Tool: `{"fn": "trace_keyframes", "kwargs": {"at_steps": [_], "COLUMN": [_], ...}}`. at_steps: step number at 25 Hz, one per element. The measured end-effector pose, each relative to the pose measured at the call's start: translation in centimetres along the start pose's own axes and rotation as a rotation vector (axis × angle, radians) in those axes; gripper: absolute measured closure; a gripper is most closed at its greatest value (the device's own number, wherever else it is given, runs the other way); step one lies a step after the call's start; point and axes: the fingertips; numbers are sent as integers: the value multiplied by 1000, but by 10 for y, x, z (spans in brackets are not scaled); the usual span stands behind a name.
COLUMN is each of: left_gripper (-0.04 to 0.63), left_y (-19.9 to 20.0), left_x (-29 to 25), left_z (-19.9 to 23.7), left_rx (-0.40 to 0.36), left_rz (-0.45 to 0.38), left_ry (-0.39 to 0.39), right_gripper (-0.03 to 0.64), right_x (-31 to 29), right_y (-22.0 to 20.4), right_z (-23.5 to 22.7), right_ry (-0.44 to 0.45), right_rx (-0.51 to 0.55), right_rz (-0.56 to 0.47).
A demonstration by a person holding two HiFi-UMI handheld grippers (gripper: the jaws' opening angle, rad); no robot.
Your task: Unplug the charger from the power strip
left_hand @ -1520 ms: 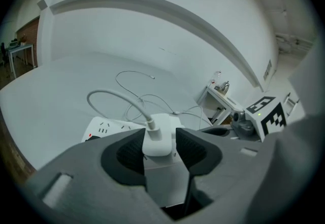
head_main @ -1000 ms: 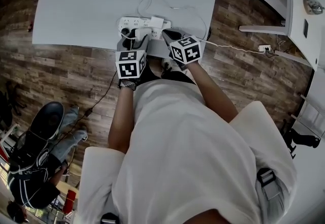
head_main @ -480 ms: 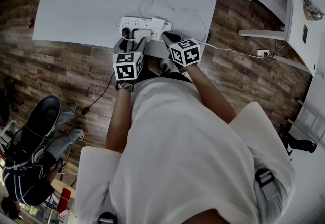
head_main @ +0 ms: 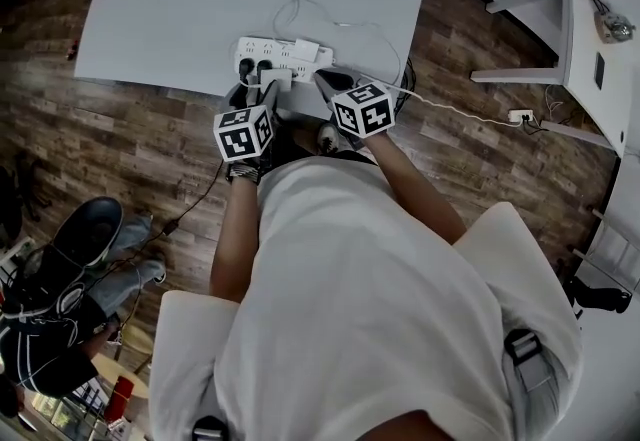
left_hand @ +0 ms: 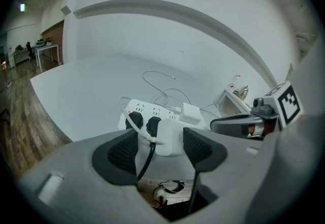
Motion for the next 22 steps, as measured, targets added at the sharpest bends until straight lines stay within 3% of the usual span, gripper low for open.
{"fn": "trace_keyframes", "kwargs": {"at_steps": [7, 22], "left_gripper": [319, 313], "left_y": [-16, -29], "left_x": [0, -7], "left_z": [-1, -3], "left_rx": [60, 42], "left_rz": [-1, 30], "left_ry": [9, 44], "right_gripper": [615, 615], "right_x": [13, 18], "right_y": [-9, -12], "right_z": [-3, -7], "right_ry": [2, 6], "right_rx": [19, 22], "right_rz": [4, 2]}}
Point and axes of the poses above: the fingertips, and each gripper's own axes: x backward along the fingers, z to its left, y out of its top, and after that the axes turned 10 degrees about z, right-handed
